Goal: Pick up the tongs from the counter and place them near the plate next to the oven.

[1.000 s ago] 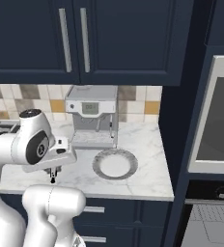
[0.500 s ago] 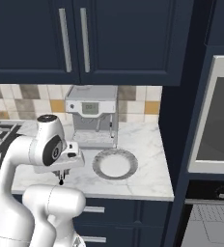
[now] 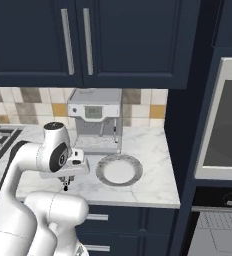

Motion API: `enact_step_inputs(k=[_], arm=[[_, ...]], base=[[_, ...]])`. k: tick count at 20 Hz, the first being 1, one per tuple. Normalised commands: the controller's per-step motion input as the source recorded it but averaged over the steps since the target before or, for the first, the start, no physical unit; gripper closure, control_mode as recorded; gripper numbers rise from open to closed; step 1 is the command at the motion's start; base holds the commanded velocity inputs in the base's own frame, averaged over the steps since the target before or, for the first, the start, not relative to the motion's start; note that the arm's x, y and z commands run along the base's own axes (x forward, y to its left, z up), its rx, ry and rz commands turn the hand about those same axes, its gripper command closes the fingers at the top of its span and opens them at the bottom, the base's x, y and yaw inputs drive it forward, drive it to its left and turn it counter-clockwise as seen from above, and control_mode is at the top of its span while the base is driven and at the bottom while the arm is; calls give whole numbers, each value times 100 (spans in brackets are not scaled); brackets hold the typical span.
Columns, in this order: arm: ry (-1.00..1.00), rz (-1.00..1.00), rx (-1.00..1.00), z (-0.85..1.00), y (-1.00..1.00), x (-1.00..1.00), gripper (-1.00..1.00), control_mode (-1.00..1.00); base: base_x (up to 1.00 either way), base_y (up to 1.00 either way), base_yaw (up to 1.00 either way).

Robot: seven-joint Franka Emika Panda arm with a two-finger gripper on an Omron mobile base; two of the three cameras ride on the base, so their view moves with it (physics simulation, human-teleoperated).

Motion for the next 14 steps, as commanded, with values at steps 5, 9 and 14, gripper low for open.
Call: enact_step_inputs(k=[5, 9, 14], arm=[[0, -5, 0, -27, 8, 36, 100, -100], [0, -3, 0, -36, 1, 30, 100, -100], [0, 0, 0, -34, 0, 22, 100, -100]], base=[[0, 0, 0], [0, 0, 0], [0, 0, 0]])
